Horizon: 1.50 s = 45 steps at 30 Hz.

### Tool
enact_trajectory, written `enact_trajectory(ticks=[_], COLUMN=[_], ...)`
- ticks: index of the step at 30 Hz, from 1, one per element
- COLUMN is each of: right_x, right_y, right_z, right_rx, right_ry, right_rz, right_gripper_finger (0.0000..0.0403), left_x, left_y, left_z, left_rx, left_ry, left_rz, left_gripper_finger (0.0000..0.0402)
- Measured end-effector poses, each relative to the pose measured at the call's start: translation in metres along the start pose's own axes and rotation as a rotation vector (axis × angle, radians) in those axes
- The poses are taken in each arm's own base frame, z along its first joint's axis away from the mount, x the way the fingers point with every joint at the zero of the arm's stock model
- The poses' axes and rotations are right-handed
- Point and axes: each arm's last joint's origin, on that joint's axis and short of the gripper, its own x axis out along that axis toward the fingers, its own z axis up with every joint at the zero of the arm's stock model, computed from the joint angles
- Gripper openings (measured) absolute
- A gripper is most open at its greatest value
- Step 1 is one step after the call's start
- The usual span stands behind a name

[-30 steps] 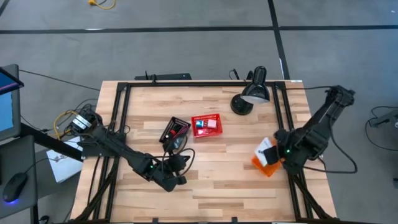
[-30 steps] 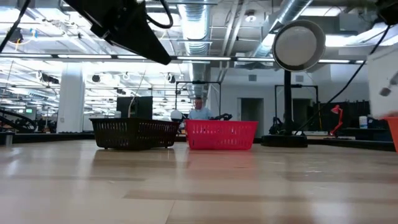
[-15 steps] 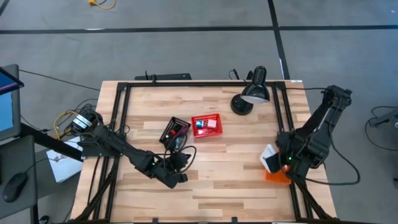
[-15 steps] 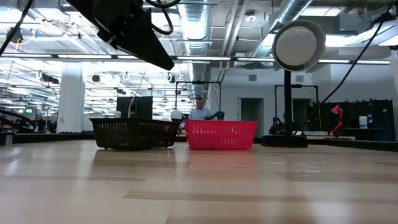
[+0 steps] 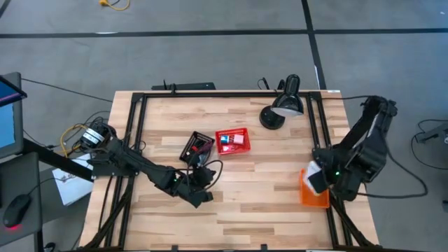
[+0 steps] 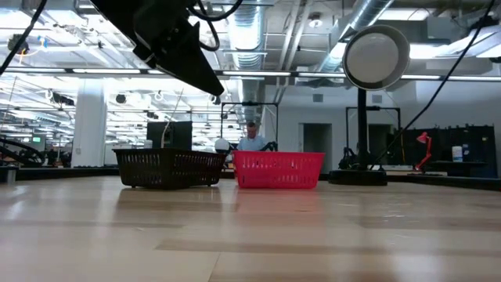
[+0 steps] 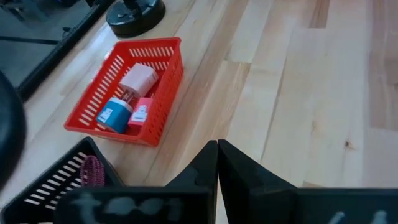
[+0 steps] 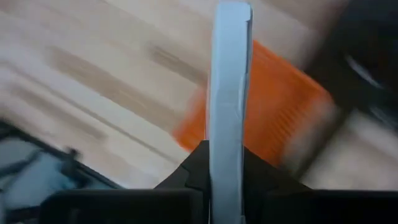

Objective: Pick and place items into bin
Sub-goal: Put the white card reader box into the orange bin

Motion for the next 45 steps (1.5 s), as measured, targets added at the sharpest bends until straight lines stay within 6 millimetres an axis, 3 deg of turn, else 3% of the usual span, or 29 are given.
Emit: enact_trajectory(ticks=[3, 9, 12, 21, 29, 35, 45], right_x=[-0.010, 0.002, 0.019, 0.070, 0.091, 0.101, 0.118], right_y=[-0.004, 0.004, 0.007, 0.028, 0.053, 0.068, 0.085], right_z=[-0.003, -0.009, -0.016, -0.033, -0.039, -0.024, 0.036], right_rx=[0.106, 0.103, 0.097, 0.028, -0.020, 0.006, -0.045], right_ry=[0.159, 0.096, 0.092, 0.044, 0.086, -0.014, -0.169], right_rz=[-0.116, -0.154, -0.250, -0.304, -0.224, -0.157, -0.224], right_gripper_finger=[0.0026, 0.0035, 0.0034, 0.0036, 0.0042, 0.0038, 0.0040], left_x=[0.000, 0.000, 0.000, 0.000, -0.001, 0.002, 0.008], left_y=[0.000, 0.000, 0.000, -0.001, -0.001, 0.001, 0.008], left_z=[0.000, 0.000, 0.000, 0.000, -0.001, 0.000, 0.003], left_rx=[-0.014, -0.018, -0.018, -0.015, 0.011, 0.048, 0.097], left_ry=[0.004, 0.001, 0.004, 0.004, 0.003, 0.005, 0.013], left_rz=[-0.007, -0.002, -0.007, -0.011, -0.012, -0.003, 0.020], left_gripper_finger=[0.0000, 0.0000, 0.0000, 0.0000, 0.0000, 0.0000, 0.0000])
